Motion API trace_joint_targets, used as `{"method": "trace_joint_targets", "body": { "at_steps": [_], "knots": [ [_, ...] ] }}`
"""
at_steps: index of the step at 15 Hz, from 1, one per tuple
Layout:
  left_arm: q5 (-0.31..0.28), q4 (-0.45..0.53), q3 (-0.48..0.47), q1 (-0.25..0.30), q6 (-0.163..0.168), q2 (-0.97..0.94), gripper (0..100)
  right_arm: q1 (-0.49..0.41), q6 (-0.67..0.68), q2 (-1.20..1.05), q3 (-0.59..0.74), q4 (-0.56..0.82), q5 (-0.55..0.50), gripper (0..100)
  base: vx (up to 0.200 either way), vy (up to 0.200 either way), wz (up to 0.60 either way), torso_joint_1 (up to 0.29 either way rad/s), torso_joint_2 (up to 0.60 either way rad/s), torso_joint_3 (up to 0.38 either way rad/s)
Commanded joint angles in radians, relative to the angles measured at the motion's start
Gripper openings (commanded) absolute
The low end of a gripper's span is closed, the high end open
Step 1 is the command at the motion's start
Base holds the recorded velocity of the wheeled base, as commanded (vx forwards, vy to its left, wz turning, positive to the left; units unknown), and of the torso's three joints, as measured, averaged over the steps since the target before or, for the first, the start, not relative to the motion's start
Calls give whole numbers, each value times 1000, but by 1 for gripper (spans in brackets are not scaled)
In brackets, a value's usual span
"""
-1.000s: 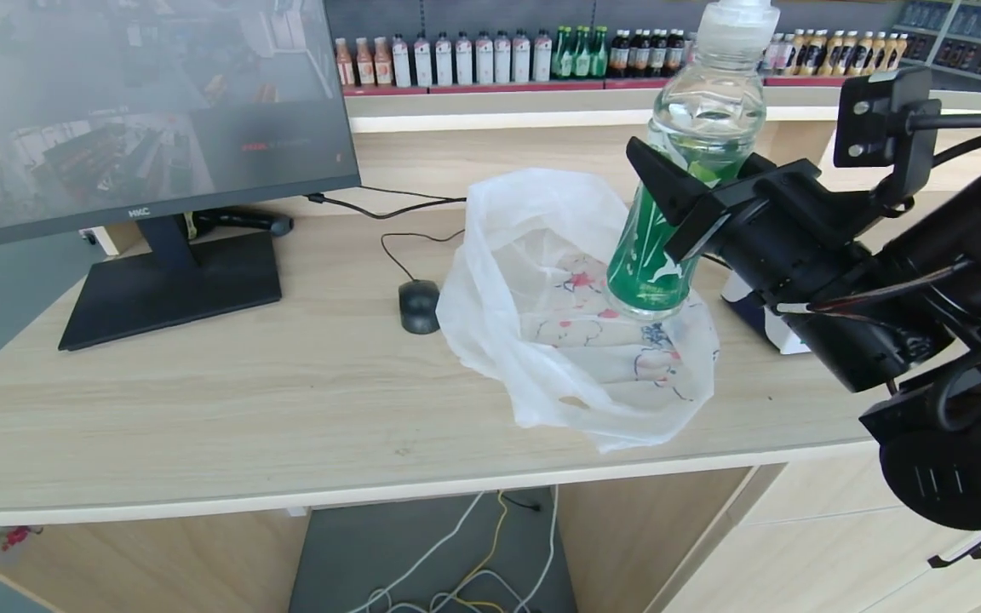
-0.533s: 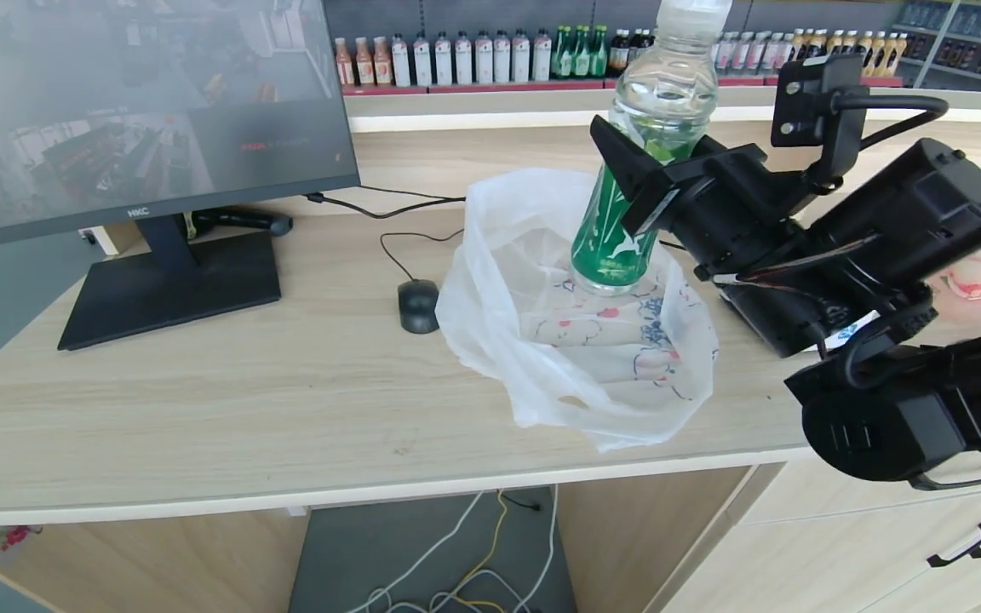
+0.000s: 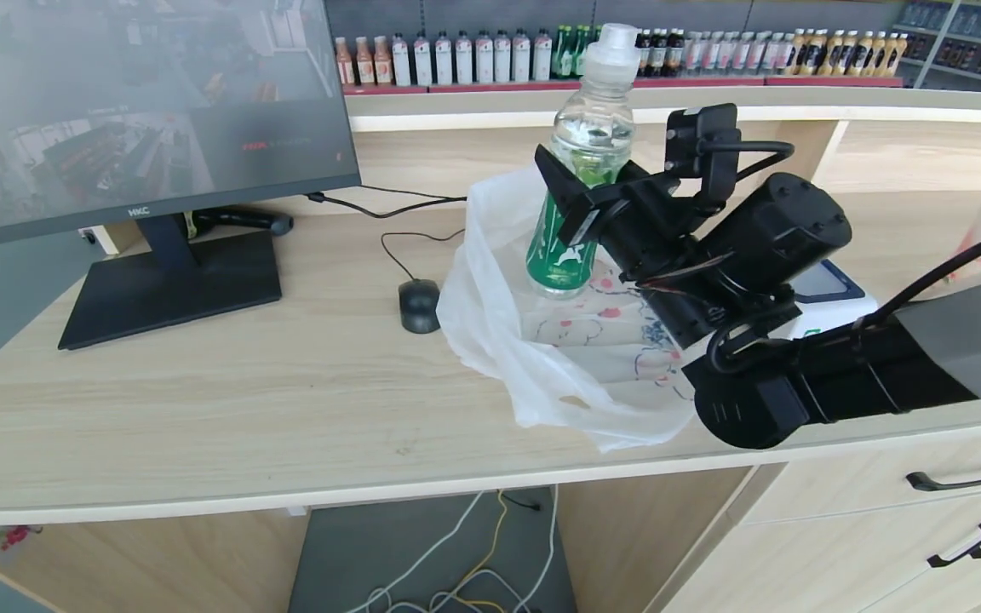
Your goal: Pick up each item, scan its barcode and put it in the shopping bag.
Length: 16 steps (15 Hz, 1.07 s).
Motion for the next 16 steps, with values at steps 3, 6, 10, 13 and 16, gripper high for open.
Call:
{"method": "trace_joint_targets", "body": {
  "at_steps": [3,6,10,13,16],
  "knots": [
    [0,0,0,0,0,0,100,-1,1,81,-38,-1,0,0,0,0,0,0,0,0],
    [0,0,0,0,0,0,100,-1,1,93,-40,1,2,0,0,0,0,0,0,0],
    [0,0,0,0,0,0,100,1,-1,92,-32,39,0,0,0,0,0,0,0,0],
    [0,0,0,0,0,0,100,2,-1,92,-29,42,0,0,0,0,0,0,0,0],
    [0,0,0,0,0,0,100,2,-1,93,-20,44,2,0,0,0,0,0,0,0]
  ]
}}
